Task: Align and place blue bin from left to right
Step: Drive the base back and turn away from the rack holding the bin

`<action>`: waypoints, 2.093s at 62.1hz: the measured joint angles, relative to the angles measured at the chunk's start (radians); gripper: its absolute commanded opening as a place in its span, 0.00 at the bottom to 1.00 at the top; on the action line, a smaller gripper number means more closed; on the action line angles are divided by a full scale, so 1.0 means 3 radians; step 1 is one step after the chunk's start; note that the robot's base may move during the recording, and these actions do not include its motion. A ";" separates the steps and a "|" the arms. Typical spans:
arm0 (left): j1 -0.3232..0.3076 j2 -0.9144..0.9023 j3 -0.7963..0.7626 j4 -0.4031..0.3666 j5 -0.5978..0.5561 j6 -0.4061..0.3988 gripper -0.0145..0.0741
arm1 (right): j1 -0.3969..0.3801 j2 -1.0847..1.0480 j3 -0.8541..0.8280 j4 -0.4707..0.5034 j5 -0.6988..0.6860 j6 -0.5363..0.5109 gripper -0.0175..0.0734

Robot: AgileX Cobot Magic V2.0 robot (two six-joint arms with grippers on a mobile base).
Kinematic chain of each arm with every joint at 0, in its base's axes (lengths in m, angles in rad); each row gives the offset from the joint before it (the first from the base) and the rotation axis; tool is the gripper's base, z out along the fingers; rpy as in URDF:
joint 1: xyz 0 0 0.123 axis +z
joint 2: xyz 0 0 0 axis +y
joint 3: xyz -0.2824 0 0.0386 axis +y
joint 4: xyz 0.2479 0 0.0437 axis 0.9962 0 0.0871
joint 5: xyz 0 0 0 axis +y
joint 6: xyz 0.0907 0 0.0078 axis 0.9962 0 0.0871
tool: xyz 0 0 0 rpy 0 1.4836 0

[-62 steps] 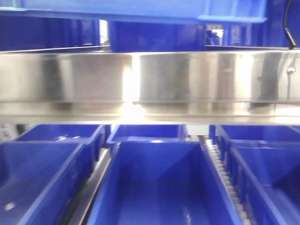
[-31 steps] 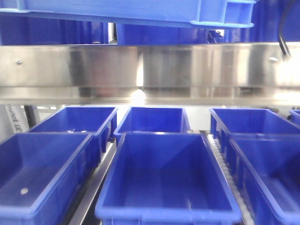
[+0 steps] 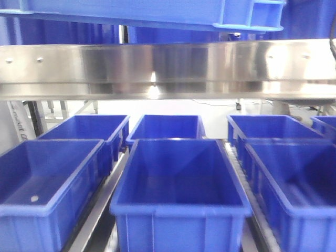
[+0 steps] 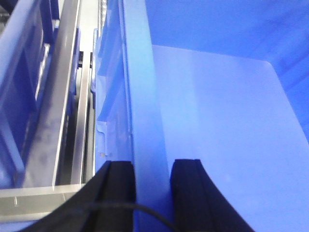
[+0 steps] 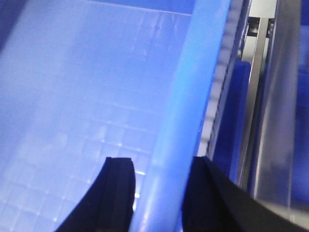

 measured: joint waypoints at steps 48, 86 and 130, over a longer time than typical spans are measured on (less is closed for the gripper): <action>0.0000 -0.0013 -0.0008 -0.0079 -0.0130 -0.0058 0.18 | 0.0000 0.0030 0.0000 -0.0031 0.0031 -0.0013 0.12; 0.0000 -0.0013 -0.0008 -0.0086 -0.0136 -0.0058 0.18 | 0.0000 0.0030 0.0000 -0.0037 0.0031 -0.0013 0.12; 0.0000 -0.0013 -0.0008 -0.0086 -0.0136 -0.0058 0.18 | 0.0000 0.0030 0.0000 -0.0037 0.0026 -0.0013 0.12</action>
